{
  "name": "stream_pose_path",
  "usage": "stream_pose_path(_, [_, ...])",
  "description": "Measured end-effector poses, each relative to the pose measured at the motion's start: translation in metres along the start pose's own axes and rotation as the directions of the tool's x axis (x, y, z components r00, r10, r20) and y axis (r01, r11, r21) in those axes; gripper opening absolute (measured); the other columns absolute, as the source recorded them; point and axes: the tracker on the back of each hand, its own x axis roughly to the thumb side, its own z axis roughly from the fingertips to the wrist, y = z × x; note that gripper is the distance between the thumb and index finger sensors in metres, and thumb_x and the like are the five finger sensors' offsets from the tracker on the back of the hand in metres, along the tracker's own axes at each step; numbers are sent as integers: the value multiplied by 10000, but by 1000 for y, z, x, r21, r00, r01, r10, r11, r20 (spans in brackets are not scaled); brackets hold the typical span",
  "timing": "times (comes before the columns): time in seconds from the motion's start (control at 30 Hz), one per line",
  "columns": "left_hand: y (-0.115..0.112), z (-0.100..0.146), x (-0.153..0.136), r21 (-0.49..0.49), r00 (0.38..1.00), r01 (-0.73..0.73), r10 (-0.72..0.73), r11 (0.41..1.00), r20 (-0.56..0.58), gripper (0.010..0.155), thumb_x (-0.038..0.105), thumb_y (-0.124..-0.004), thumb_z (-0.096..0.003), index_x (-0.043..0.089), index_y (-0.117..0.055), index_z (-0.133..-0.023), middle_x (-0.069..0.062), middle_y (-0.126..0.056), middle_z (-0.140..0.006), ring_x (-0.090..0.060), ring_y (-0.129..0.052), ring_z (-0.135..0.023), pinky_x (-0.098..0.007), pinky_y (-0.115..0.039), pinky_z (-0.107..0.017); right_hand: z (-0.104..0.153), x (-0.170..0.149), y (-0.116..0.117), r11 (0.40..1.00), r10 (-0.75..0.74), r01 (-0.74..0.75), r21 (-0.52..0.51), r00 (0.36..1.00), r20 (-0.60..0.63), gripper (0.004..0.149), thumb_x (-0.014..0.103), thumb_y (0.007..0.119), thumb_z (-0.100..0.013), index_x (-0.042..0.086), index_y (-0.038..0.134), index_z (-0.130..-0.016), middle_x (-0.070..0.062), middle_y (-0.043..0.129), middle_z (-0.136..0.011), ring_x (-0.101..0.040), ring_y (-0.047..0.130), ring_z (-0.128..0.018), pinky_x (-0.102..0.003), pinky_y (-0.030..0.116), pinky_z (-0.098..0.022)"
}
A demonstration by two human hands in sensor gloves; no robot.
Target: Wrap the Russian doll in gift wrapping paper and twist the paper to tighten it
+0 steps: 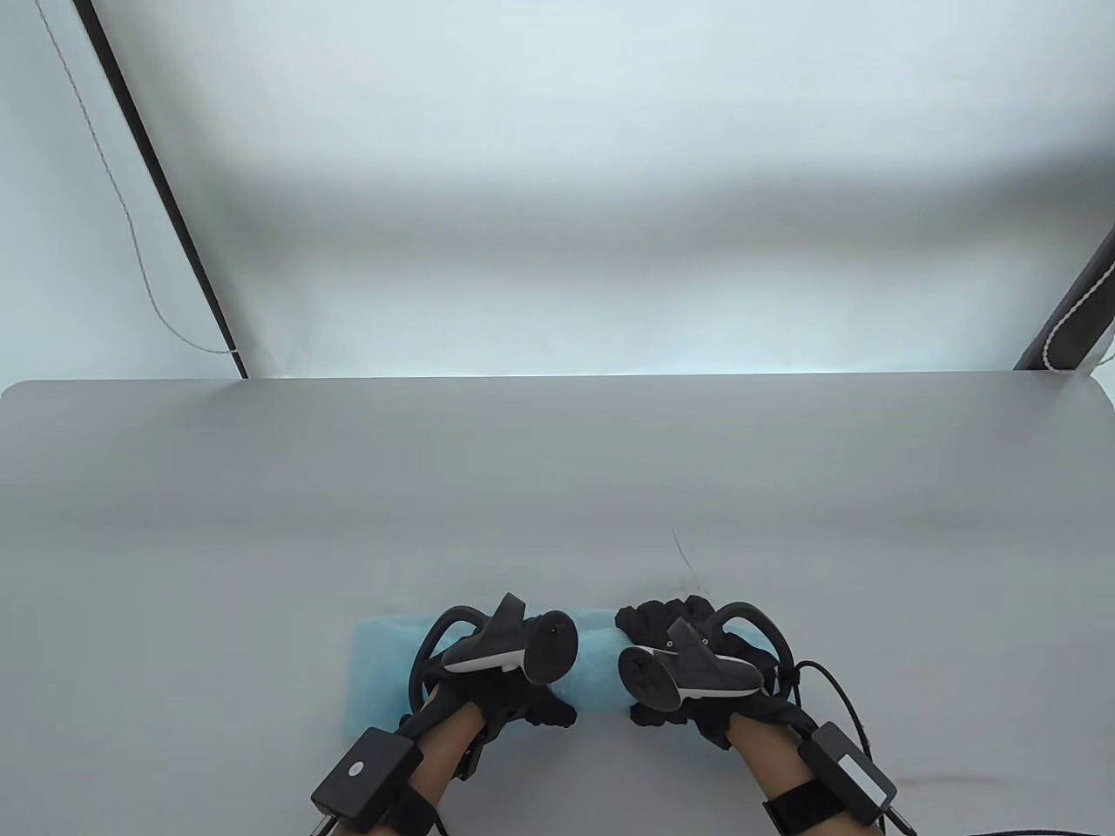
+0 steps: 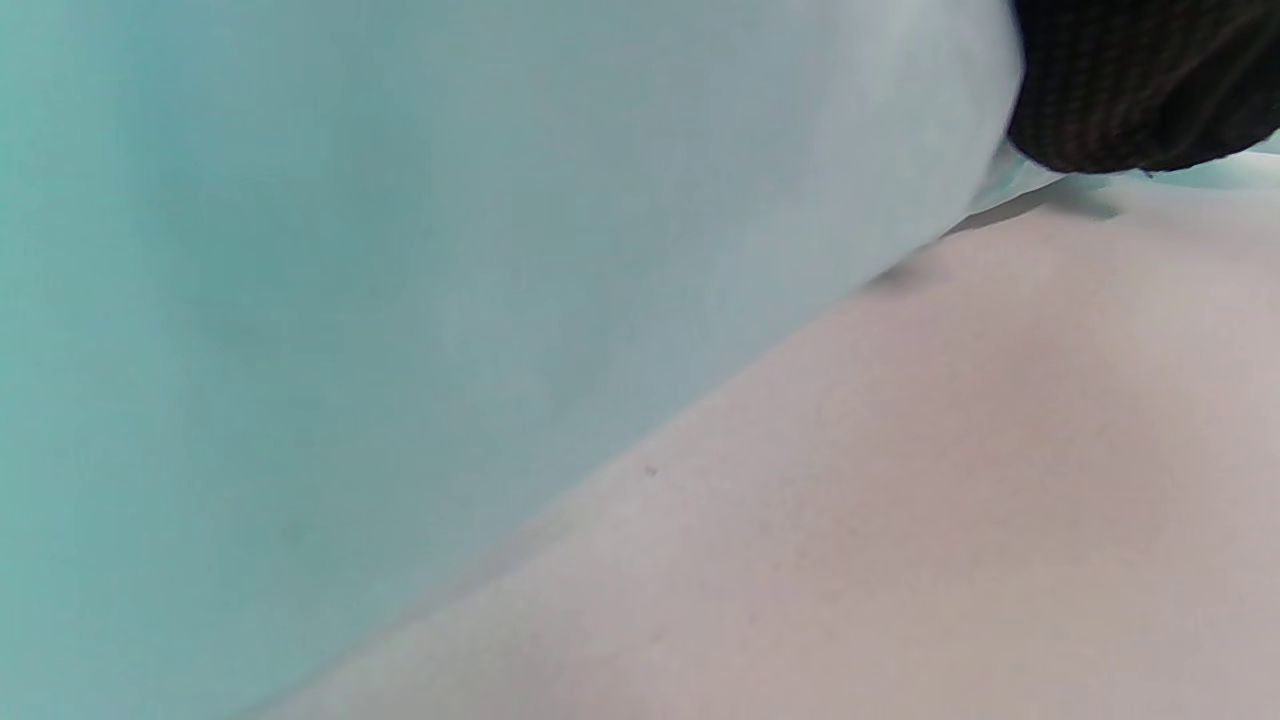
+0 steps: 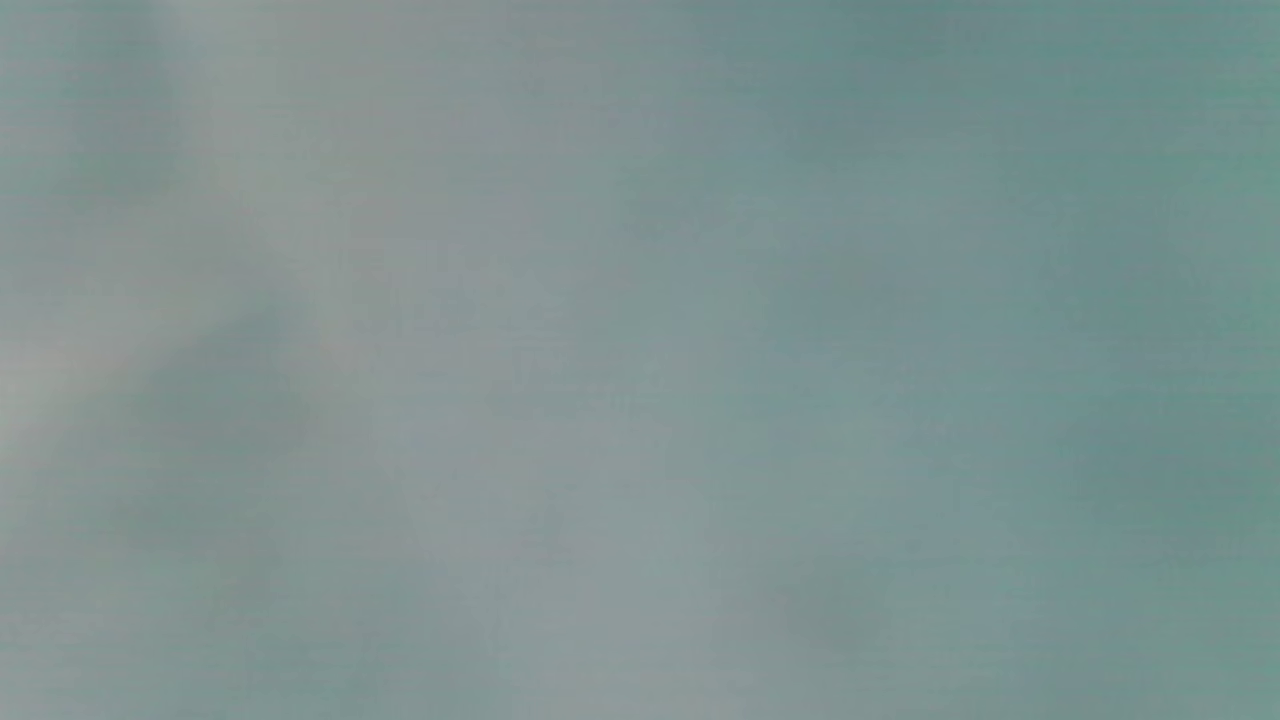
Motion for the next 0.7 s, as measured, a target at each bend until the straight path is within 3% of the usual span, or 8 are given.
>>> stream_pose_path(0.2, [2,0,18,13,976,204,-202,979,-86,1104,639,-860,-402,158,-188,-1135,-157,-460,-1229,-432,-617,-1067,-694,-508,-725,-5,-11,0,983,-160,164,83,986,-44,1070,746,928,-365,97,604,-1152,-206,843,-1043,-345,906,-849,-610,707,-727])
stream_pose_path(0.37, [-3,-1,27,94,937,344,-335,934,-96,1130,640,-866,-391,154,-153,-1121,-172,-399,-1247,-447,-566,-1110,-708,-476,-747,-7,-25,6,911,-352,364,195,931,-96,1067,750,928,-376,82,623,-1151,-228,849,-1034,-359,904,-840,-617,706,-717])
stream_pose_path(0.5, [-3,-3,23,128,956,294,-289,947,-59,1100,651,-892,-379,168,-239,-1120,-136,-585,-1189,-406,-757,-1017,-654,-597,-717,-7,-28,7,891,-386,399,216,917,-98,1069,744,927,-384,83,612,-1162,-234,834,-1047,-364,889,-855,-623,695,-724])
stream_pose_path(0.57, [-1,-5,18,78,971,238,-237,968,-19,1089,661,-903,-374,164,-287,-1122,-141,-643,-1158,-400,-823,-944,-634,-653,-671,-7,-29,8,887,-385,395,240,919,-88,1063,736,920,-392,104,582,-1178,-225,795,-1079,-368,857,-890,-627,667,-744])
stream_pose_path(0.7, [1,-5,15,34,980,198,-198,980,-13,1080,688,-892,-374,148,-335,-1126,-137,-703,-1123,-381,-877,-881,-610,-705,-633,0,-21,4,952,-256,262,158,965,-58,1098,709,893,-408,104,470,-1221,-233,724,-1146,-406,793,-991,-680,609,-764])
